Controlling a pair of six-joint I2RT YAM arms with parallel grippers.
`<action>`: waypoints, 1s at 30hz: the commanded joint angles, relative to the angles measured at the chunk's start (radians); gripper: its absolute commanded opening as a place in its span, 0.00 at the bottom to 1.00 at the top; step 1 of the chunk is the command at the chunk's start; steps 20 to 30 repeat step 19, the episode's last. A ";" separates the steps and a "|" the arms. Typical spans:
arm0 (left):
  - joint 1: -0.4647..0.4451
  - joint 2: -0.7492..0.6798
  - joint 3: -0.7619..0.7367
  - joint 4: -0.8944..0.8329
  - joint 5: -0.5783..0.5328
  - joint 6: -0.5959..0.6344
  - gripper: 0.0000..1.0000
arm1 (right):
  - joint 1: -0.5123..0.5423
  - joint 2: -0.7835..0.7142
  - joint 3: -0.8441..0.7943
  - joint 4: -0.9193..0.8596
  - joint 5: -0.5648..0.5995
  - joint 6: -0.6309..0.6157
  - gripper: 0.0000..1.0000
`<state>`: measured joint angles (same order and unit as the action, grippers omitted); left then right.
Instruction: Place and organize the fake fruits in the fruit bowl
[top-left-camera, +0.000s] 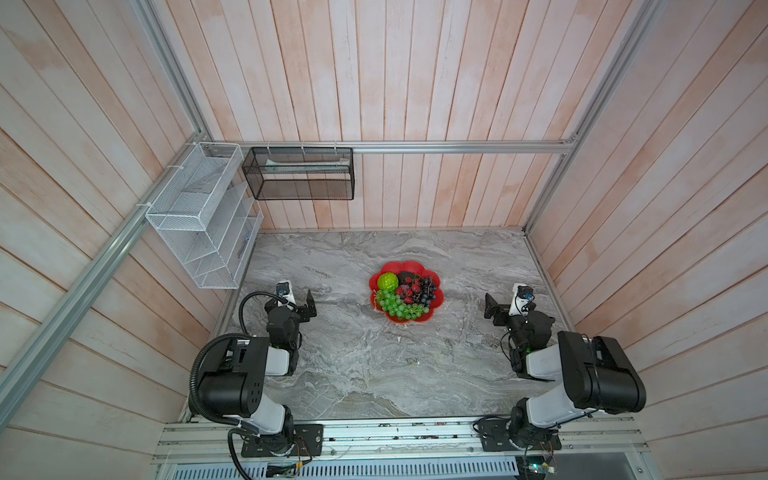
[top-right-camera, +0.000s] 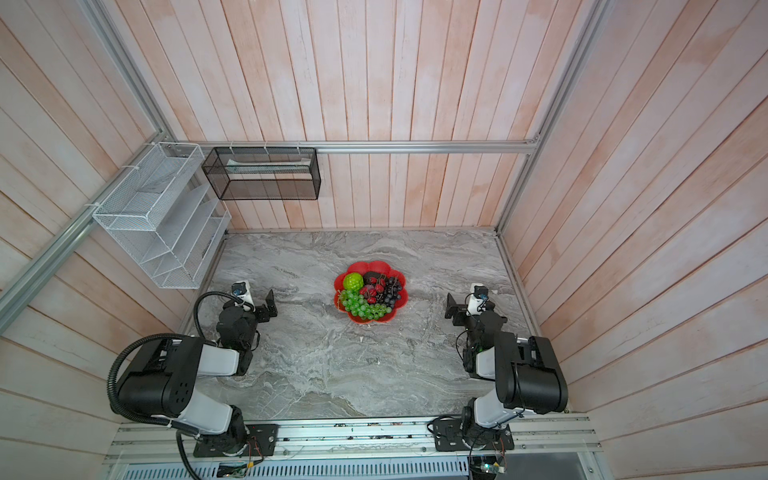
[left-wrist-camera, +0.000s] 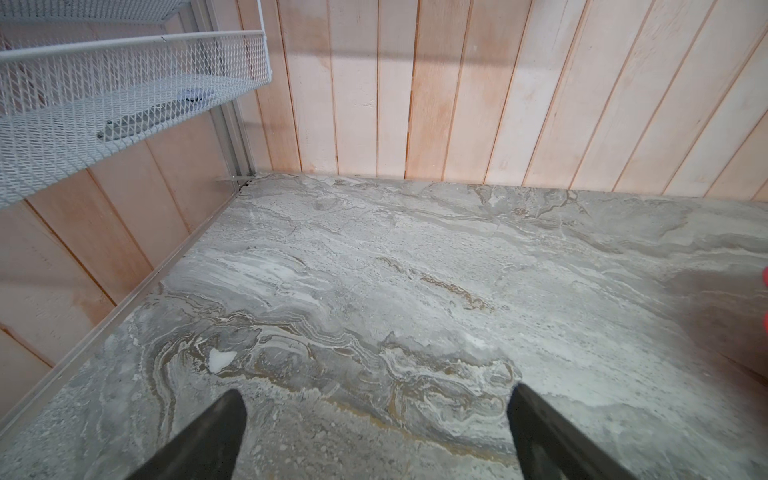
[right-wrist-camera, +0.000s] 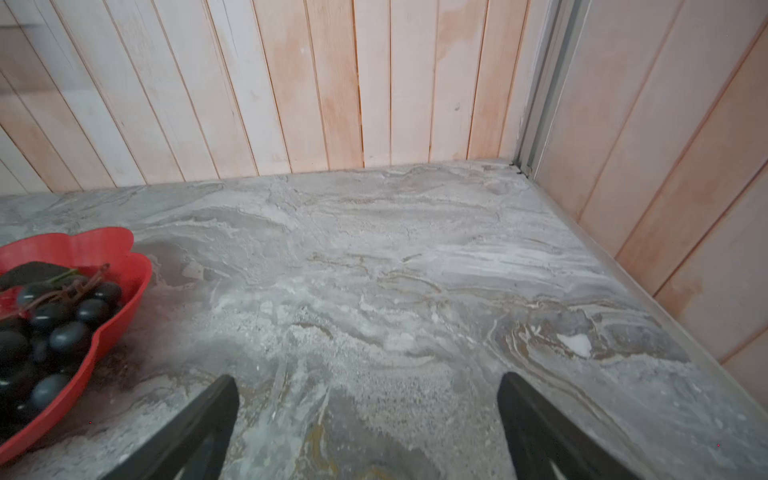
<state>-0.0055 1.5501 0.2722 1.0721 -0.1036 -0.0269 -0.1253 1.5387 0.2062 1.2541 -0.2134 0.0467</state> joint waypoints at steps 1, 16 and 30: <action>0.006 -0.007 0.012 0.047 0.018 -0.004 1.00 | 0.014 -0.014 0.023 -0.010 -0.005 -0.025 0.98; 0.006 -0.002 0.019 0.037 0.018 -0.004 1.00 | 0.024 -0.014 0.026 -0.018 0.014 -0.030 0.98; 0.006 -0.007 0.013 0.045 0.018 -0.004 1.00 | 0.024 -0.014 0.027 -0.018 0.014 -0.029 0.98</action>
